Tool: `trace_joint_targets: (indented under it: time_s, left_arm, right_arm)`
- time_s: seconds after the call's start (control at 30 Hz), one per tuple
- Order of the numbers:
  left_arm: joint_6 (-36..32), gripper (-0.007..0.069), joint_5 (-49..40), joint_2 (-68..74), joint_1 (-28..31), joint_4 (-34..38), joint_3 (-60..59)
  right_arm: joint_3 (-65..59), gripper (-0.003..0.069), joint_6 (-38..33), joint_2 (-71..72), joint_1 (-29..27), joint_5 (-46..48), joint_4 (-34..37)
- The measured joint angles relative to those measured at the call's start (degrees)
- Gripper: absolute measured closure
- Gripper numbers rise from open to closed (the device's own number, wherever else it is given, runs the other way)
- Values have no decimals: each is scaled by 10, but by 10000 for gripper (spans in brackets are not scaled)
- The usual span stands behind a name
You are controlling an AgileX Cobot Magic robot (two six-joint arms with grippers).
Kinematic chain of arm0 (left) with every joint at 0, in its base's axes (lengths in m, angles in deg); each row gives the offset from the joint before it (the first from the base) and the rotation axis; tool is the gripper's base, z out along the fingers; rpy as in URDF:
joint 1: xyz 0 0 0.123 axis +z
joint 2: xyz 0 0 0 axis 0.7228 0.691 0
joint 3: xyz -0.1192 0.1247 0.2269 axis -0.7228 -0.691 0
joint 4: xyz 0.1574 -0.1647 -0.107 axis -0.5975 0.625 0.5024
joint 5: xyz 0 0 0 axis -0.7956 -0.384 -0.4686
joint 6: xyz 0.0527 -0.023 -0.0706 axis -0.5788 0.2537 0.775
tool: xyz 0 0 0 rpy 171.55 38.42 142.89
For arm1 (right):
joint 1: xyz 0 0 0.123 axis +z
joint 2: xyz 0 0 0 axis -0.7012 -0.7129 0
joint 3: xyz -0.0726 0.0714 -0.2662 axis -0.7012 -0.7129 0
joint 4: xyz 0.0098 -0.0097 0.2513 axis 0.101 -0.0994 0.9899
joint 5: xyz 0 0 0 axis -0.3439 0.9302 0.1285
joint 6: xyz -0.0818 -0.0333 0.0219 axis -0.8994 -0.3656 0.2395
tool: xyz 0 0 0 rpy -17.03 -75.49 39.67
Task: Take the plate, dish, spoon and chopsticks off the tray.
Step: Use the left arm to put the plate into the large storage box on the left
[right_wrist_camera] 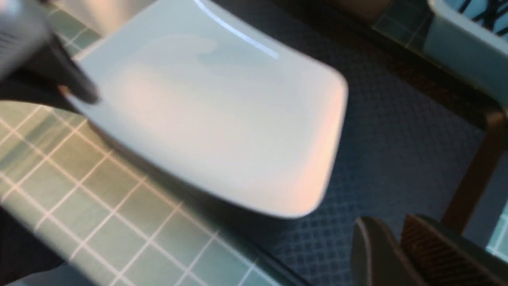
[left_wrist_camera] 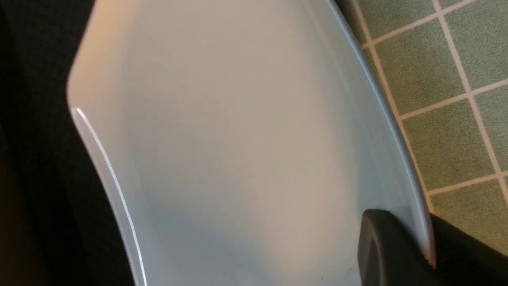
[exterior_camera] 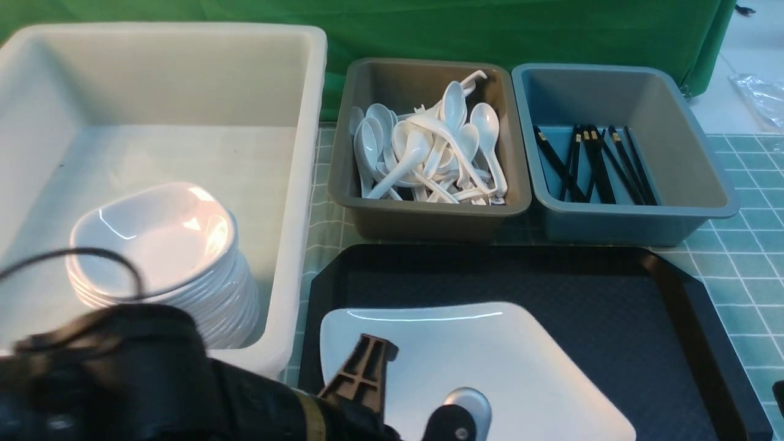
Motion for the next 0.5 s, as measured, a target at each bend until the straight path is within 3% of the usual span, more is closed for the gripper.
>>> trace_joint_targets:
  time_s: [0.17, 0.27, 0.5]
  left_arm:
    - [24, 603, -6, -62, 0, 2, 0]
    - [47, 597, -29, -94, 0, 5, 11]
    - [70, 593, -78, -109, 0, 19, 84]
  right_arm:
    - [23, 550, 27, 0, 0, 3, -46]
    - [53, 629, 34, 0, 0, 4, -66]
    - [74, 638, 38, 1, 0, 2, -85]
